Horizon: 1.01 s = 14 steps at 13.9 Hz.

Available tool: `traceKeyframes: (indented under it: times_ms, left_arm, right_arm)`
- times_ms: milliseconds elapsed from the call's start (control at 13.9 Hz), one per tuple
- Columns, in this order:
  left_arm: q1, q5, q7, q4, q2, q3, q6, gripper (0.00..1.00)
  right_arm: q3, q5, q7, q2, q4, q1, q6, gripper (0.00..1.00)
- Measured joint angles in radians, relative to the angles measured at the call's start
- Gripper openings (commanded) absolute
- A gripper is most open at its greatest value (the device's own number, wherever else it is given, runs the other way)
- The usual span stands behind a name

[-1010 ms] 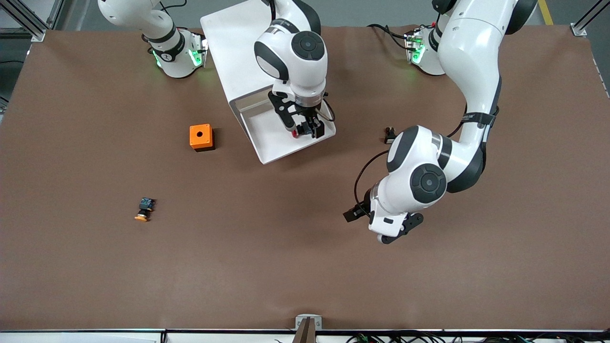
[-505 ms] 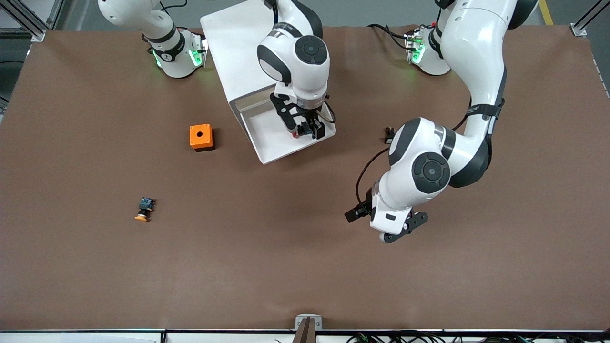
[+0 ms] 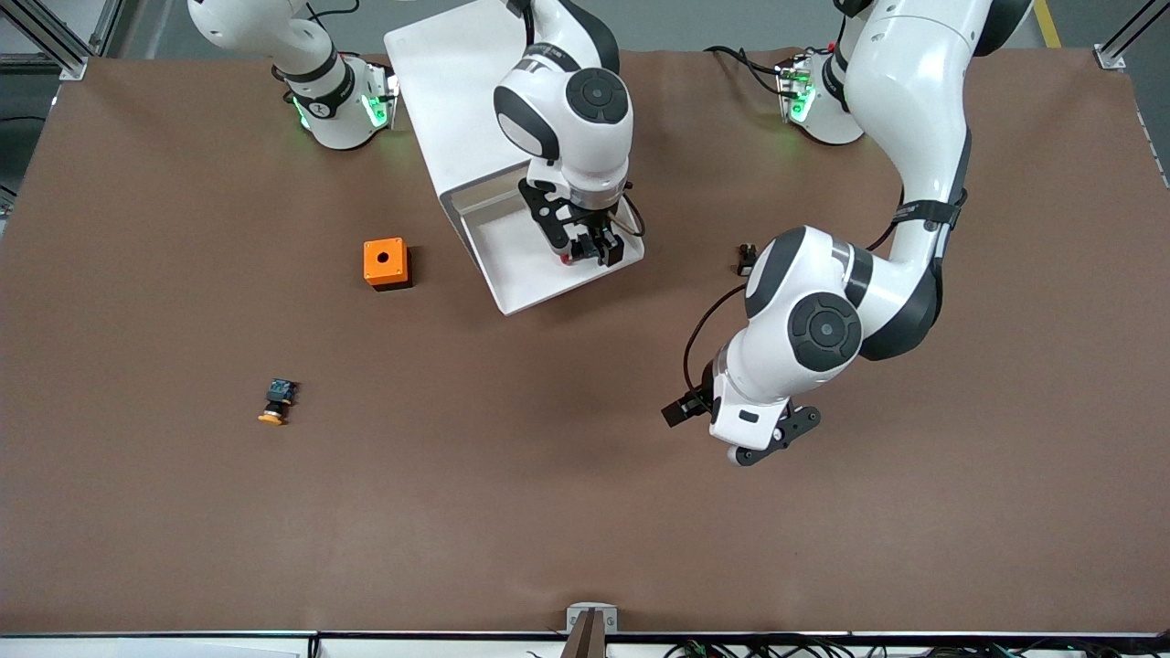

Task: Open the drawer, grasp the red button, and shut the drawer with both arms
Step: 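Grasp the red push button in the drawer with the right gripper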

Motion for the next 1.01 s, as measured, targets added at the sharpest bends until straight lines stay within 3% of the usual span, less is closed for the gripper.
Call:
traceKeyframes:
  times_ms: [289,505,721,1010]
  left_arm:
    - [-0.001,0.000,0.000,-0.003,0.000,0.000,0.011,0.99]
    - [-0.001,0.000,0.000,-0.003,0.000,0.000,0.014,0.99]
    - [-0.001,0.001,0.000,-0.003,0.000,0.000,0.018,0.99]
    - [-0.001,0.002,0.000,-0.004,0.000,0.000,0.035,0.99]
  right_arm:
    - [0.000,0.000,0.000,0.000,0.000,0.000,0.000,0.83]
    - [0.000,0.000,0.000,0.000,0.000,0.000,0.000,0.73]
    - [0.000,-0.001,0.000,0.000,0.000,0.000,0.000,0.71]
    - [0.000,-0.006,0.000,0.000,0.003,0.000,0.000,0.41]
